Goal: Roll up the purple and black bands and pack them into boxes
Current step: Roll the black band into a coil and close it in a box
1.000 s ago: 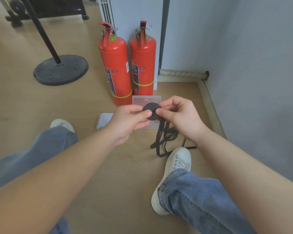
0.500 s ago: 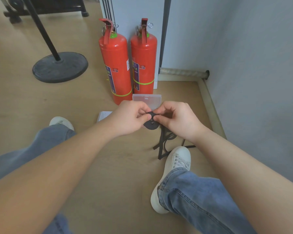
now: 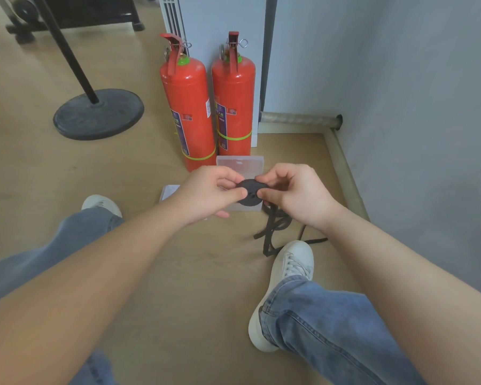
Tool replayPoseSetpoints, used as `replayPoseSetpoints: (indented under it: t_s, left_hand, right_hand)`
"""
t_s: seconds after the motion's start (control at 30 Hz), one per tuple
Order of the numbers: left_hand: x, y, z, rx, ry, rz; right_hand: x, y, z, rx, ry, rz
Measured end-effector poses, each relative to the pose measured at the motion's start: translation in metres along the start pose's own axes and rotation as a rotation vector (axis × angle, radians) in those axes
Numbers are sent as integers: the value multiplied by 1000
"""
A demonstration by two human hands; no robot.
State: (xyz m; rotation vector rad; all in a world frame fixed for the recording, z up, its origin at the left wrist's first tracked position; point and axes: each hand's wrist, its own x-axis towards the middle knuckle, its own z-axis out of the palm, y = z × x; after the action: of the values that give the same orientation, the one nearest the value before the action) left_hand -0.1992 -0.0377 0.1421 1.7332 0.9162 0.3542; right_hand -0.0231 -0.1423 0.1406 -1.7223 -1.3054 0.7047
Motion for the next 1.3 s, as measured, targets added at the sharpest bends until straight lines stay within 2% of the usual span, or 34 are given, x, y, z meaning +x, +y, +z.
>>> replayPoseSetpoints:
  t_s: [0.1,0.2,0.37,0.53,0.6,0.7,0.77,1.0,1.1,1.2,1.3]
  left_hand:
    - [0,0,-1,174,0,85]
    - [2,-1,-2,225,34,112]
    - [2,0,-6,-56,68,63]
    - [-1,1,0,-384,117,-13]
    - [-1,0,3,-442,102,-39]
    - [-3,1,4,-462,44,-64]
    - [-4,1,1,-388,24,-64]
    - [0,4,-4,237,35,199]
    - [1,5,-9,427,19,222]
    - [2,1,-6,341,40,179]
    - [0,-1,2,118,61,116]
  right_hand:
    - [0,-4,-1,-144,-65,-71]
    - [0,-7,0,-134,-85,-76]
    - [3,-8,6,72,53,-23]
    - [2,-4,3,334,68,74]
    - [1,-2,2,401,64,104]
    - [2,-1,1,371,74,84]
    - [1,-2,1,291,73,62]
    - [2,-9,3,-154,-61,-123]
    - [2,-10,2,-253,-108,-166]
    - [2,-8,4,-244,-75,-154]
    - [4,-4,3,-66,-10,-66]
